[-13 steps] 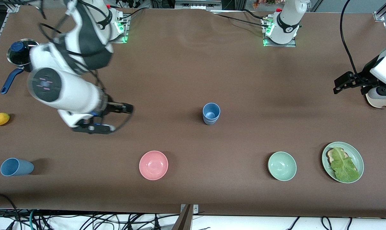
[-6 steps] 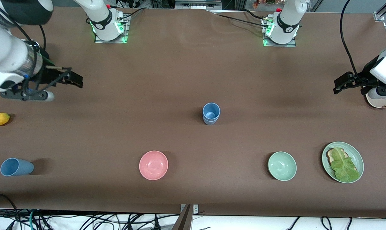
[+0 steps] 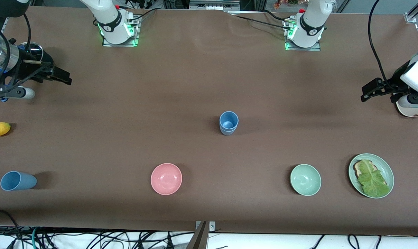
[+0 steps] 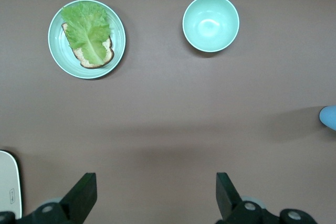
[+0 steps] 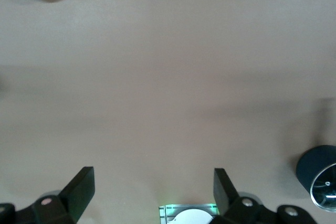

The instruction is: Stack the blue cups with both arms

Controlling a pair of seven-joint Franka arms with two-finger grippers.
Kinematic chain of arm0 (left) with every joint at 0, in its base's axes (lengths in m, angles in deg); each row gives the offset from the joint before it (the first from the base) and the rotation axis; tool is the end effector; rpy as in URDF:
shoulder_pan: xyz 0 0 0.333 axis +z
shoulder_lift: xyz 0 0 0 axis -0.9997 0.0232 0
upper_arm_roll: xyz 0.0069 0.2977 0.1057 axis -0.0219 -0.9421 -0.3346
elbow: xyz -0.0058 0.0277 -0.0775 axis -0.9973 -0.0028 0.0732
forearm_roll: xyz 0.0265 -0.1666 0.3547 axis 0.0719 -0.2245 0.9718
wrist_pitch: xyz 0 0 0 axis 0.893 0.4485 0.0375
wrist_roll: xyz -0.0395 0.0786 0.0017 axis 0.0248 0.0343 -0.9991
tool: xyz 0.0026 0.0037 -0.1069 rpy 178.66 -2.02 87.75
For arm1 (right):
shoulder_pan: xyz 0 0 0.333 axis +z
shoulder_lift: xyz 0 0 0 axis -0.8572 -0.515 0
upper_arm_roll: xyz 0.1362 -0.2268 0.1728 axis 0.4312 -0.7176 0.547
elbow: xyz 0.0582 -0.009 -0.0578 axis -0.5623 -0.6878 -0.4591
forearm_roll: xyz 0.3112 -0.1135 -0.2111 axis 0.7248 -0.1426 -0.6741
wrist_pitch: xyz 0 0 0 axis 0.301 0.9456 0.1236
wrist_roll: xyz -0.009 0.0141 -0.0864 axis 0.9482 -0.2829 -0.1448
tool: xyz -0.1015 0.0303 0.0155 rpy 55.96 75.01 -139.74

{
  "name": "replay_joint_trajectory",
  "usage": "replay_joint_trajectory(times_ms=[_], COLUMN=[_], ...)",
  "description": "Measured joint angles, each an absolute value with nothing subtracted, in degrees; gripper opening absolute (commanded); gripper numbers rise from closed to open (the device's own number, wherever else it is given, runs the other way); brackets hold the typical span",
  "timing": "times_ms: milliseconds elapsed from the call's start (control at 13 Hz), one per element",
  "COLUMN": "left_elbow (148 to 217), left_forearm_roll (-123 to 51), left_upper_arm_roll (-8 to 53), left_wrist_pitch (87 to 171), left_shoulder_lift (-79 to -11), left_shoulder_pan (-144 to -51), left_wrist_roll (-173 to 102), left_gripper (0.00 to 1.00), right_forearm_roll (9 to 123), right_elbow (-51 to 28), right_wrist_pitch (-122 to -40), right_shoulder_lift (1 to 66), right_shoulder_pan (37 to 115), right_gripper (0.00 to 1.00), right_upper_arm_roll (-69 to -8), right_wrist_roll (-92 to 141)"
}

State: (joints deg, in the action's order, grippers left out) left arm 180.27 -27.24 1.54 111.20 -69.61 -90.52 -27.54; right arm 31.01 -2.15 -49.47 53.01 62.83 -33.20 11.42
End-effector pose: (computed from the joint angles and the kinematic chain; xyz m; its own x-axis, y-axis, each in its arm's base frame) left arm 0.5688 0.0104 0.5726 0.9998 -0.0062 0.0196 -0.0062 -1.0000 -0.0012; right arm 0.5593 0.0424 0.5827 0.9830 -0.0731 -0.1683 -0.0767 -0.9970 -0.0146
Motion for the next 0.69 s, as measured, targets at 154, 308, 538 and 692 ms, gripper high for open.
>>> replay_joint_trajectory(times_ms=[154, 308, 538, 692], left_elbow=[180.27, 180.27, 180.27, 180.27], left_forearm_roll=[-27.24, -27.24, -27.24, -27.24], left_upper_arm_roll=[1.54, 1.54, 1.54, 1.54], left_wrist_pitch=[111.20, 111.20, 111.20, 111.20], left_shoulder_lift=[-69.57, -69.53, -69.50, -69.50], left_shoulder_pan=[-90.52, -90.52, -90.52, -90.52], left_wrist_roll=[-27.54, -27.54, -27.54, -27.54], left_gripper=[1.00, 1.00, 1.00, 1.00], right_forearm_roll=[31.06, 31.06, 31.06, 31.06], right_elbow=[-1.92, -0.28, 2.71, 3.05], right_wrist_pitch=[-49.10, -47.10, -45.72, -45.74], right_shoulder_lift=[52.99, 52.39, 51.38, 51.12], right_shoulder_pan=[62.86, 62.81, 62.81, 62.81], right_gripper=[1.00, 1.00, 1.00, 1.00], right_upper_arm_roll=[-33.17, -33.23, -33.24, -33.24], right_wrist_roll=[11.43, 11.43, 11.43, 11.43])
